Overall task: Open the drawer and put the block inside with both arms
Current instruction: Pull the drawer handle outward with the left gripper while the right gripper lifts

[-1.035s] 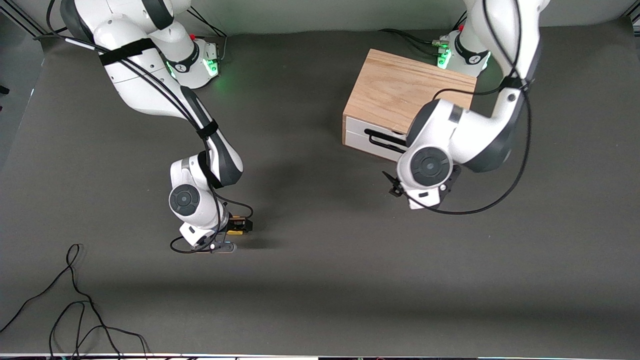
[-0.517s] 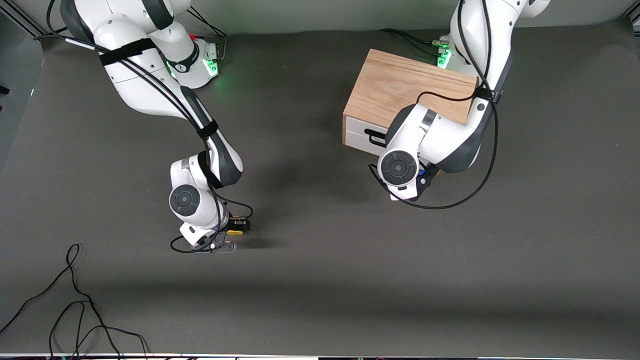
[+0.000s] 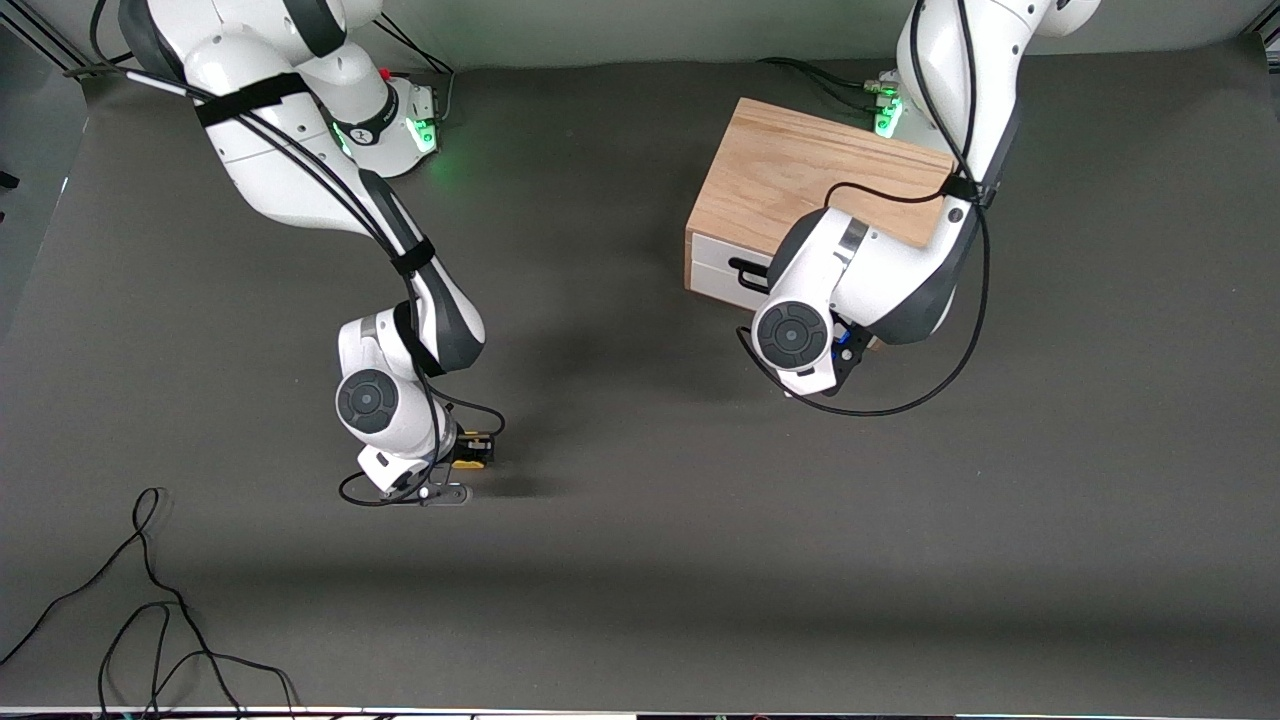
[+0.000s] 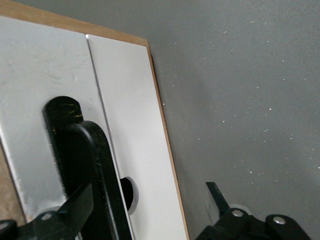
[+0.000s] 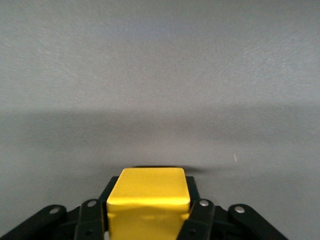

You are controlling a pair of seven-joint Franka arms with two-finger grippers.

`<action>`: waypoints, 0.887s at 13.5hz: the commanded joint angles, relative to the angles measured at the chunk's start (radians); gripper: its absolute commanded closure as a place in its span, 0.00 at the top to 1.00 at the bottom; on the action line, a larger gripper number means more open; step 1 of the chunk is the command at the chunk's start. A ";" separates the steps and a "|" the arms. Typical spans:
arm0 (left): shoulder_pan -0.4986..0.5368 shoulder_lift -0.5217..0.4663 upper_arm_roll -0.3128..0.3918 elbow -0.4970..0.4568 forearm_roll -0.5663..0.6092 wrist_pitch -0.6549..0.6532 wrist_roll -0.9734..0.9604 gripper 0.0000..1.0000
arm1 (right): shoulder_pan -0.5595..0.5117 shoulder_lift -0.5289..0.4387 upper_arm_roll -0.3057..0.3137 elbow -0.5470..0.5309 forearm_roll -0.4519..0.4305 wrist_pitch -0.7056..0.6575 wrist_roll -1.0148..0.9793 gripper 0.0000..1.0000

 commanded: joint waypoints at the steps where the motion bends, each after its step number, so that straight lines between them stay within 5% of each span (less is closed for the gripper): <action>1: -0.015 -0.007 0.010 -0.022 0.006 0.050 -0.022 1.00 | 0.003 -0.125 -0.010 -0.010 0.022 -0.115 -0.009 0.24; 5: -0.001 -0.007 0.011 0.007 0.014 0.062 -0.019 1.00 | 0.000 -0.285 -0.020 0.023 0.020 -0.275 -0.010 0.24; 9: 0.004 -0.007 0.016 0.041 0.016 0.100 -0.013 1.00 | 0.001 -0.325 -0.040 0.233 0.020 -0.593 -0.004 0.24; 12: 0.002 -0.007 0.016 0.041 0.011 0.166 -0.013 1.00 | 0.001 -0.380 -0.043 0.286 0.020 -0.700 -0.002 0.24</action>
